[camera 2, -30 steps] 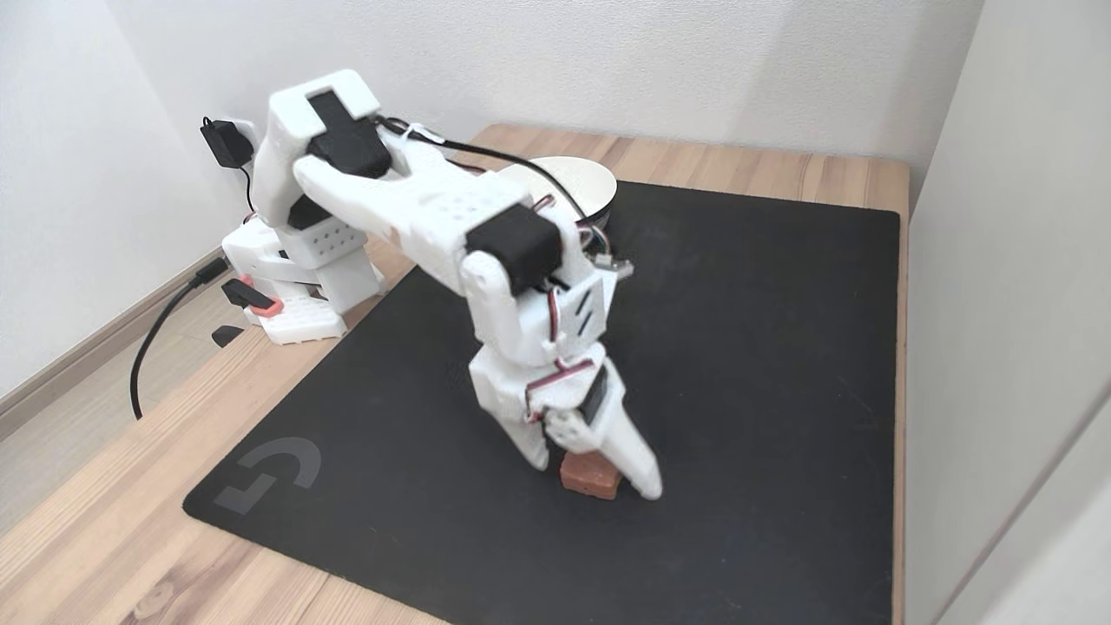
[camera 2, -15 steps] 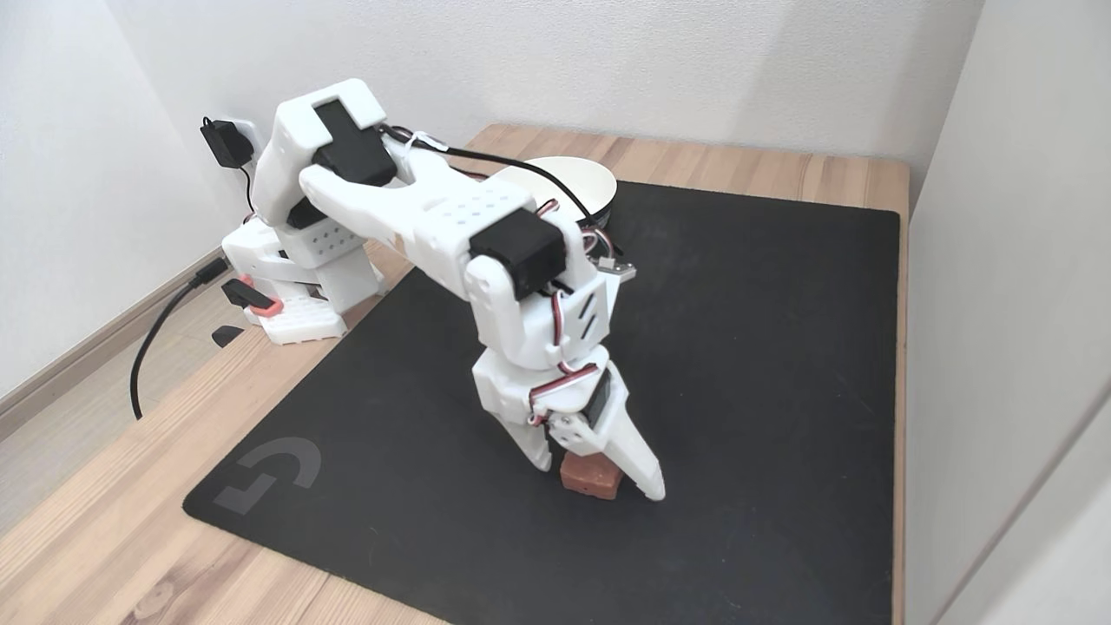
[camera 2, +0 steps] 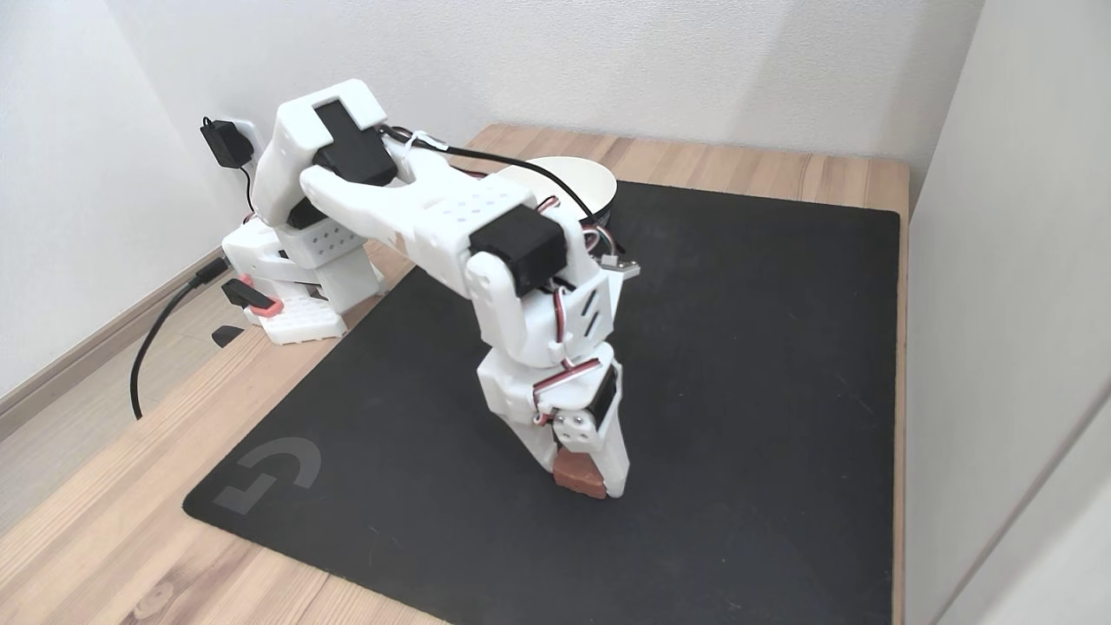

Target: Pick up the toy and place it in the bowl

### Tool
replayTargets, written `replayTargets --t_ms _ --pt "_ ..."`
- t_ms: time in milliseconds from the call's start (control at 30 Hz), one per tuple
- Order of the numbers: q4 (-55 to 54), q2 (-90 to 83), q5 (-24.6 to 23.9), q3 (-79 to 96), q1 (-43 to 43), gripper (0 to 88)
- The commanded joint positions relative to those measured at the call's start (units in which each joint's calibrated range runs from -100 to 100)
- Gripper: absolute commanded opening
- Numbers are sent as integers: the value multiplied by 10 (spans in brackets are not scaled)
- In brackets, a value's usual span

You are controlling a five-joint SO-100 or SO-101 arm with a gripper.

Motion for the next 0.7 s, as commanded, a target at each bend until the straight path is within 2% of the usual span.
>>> replayTargets --t_ms 0,167,200,400,633,667 --pt "-6 -12 0 -7 4 25" --pt "-16 -58 -11 -41 -2 24" --pt "-33 -81 -34 -46 -7 24" --pt "-107 -189 -102 -16 -46 23" --pt "-188 -357 -171 162 -106 22" --pt "-217 -400 -190 231 -129 22"
